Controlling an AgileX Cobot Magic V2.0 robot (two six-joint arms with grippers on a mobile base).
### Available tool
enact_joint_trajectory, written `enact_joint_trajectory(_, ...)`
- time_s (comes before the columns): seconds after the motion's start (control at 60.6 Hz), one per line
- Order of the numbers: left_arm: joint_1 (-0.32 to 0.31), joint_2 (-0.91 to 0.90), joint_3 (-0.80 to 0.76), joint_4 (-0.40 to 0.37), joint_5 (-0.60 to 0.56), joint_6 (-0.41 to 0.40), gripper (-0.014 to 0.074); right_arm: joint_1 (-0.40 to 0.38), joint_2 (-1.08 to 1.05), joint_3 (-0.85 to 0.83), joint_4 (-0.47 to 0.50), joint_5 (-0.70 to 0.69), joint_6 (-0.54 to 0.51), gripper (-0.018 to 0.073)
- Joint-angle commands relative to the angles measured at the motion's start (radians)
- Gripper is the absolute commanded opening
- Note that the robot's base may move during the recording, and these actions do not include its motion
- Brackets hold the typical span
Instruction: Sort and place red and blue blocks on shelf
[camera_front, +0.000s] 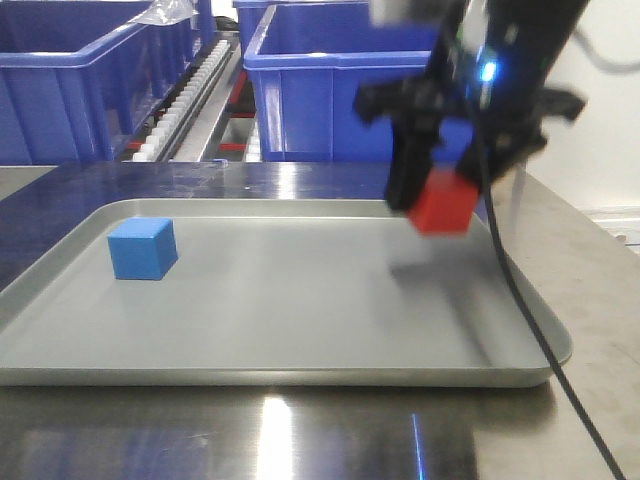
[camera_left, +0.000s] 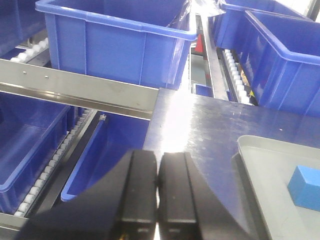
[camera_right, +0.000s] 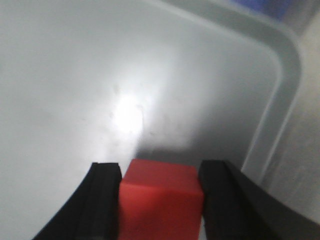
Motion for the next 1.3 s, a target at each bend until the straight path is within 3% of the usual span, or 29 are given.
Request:
enact_joint_trajectory(0.0,0.000,-0.016,0.021,-0.001,-0.086,0.004,0.0136,-0.004,-0.118,-0.033,-0.033,-0.068,-0.006,0.0056)
enact_joint_trajectory(0.248,0.000,-0.016,0.021,-0.001,-0.086,0.004,0.0136,-0.060,-0.331,0.020,-0.072,-0.147,-0.006,0.0056)
enact_joint_trajectory(0.512,0.000,-0.016,0.021,-0.001,-0.086,0.004,0.0136,-0.255,-0.661,0.286,-0.076,-0.327,-0.006,0.0056)
enact_joint_trajectory(0.792,0.000,-0.016,0.021,-0.001,-0.086,0.004,0.0136,-0.426,-0.980,0.546,-0.076,-0.347,-0.006,0.0056)
enact_joint_trajectory(1.057,0.000,-0.016,0.021,-0.001,-0.086,0.004,0.0136,-0.495,-1.231,0.766,-0.076,-0.367,-0.006,0.0056)
enact_joint_trajectory(1.288,0.000,-0.016,0.021,-0.001,-0.086,0.004,0.0136,-0.504,-1.286,0.845,-0.076,-0.396,-0.006,0.0056)
